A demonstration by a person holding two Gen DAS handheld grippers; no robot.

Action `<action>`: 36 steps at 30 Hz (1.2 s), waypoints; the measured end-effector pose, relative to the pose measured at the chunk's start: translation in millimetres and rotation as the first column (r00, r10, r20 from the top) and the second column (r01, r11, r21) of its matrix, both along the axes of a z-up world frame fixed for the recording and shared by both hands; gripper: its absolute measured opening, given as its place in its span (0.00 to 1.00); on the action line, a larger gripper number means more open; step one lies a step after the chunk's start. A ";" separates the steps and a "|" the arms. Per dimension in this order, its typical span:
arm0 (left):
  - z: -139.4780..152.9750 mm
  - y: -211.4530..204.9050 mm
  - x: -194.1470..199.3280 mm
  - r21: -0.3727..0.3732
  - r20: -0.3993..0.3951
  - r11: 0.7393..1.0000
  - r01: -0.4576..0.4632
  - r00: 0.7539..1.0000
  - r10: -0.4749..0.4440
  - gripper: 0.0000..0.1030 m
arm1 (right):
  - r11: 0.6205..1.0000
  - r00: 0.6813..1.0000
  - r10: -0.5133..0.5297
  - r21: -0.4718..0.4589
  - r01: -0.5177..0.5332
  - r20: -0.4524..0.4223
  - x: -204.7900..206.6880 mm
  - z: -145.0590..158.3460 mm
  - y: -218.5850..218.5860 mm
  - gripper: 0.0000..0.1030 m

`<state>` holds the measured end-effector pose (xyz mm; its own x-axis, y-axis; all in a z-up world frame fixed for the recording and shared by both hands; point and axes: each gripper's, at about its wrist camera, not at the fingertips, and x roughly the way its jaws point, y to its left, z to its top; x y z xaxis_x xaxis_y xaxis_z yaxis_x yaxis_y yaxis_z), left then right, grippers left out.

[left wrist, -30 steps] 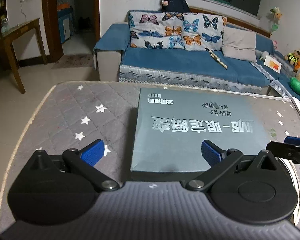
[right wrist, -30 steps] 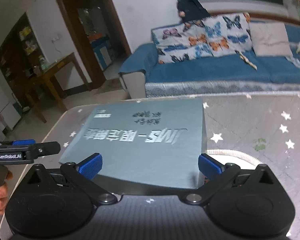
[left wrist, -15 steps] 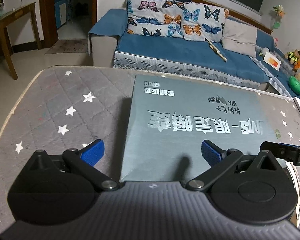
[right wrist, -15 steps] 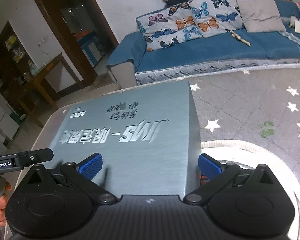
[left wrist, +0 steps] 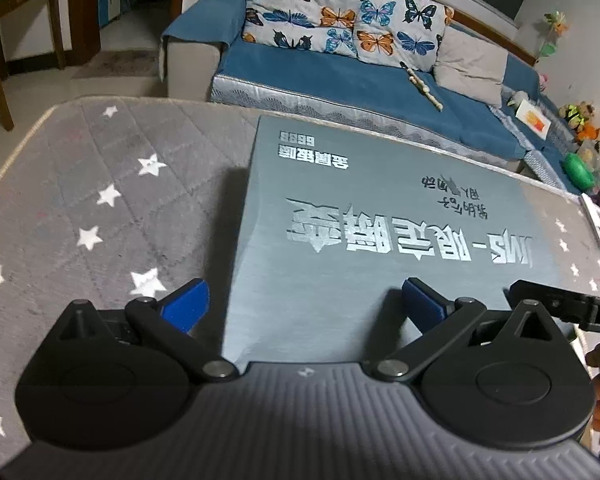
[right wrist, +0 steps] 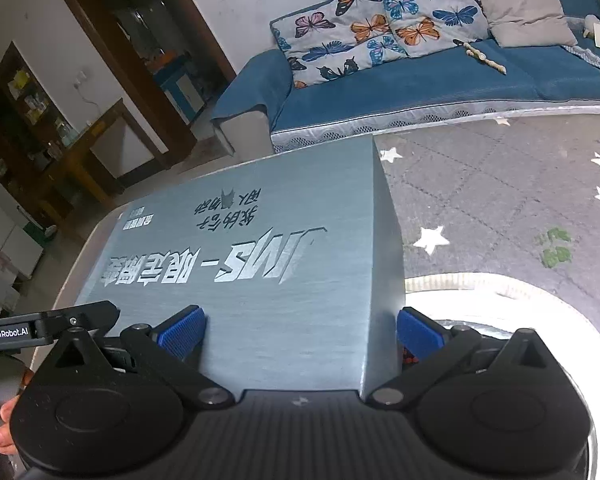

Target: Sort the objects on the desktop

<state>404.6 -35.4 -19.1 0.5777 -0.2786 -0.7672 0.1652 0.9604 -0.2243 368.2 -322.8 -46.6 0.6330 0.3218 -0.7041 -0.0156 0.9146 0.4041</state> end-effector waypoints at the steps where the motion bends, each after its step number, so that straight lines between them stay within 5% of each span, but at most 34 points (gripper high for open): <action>1: -0.2 0.1 0.8 -0.003 -0.001 1.000 0.001 1.000 -0.001 1.00 | 1.000 1.000 0.000 0.003 0.000 0.000 0.5 -0.2 -0.5 1.00; 19: -1.6 -4.9 12.7 -0.036 -0.005 0.999 0.005 1.000 -0.005 1.00 | 0.998 1.000 0.011 0.055 -0.009 -0.025 15.5 -7.6 -7.6 1.00; 36: 26.7 -28.7 18.5 -0.051 0.062 0.999 -0.018 0.998 0.022 1.00 | 0.999 0.999 0.021 0.040 -0.023 0.045 7.7 25.5 1.4 1.00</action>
<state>423.2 -64.1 7.7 0.6296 -0.3042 -0.7149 0.1613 0.9513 -0.2628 375.9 -321.4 -21.0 0.6559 0.3640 -0.6612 -0.0546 0.8966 0.4395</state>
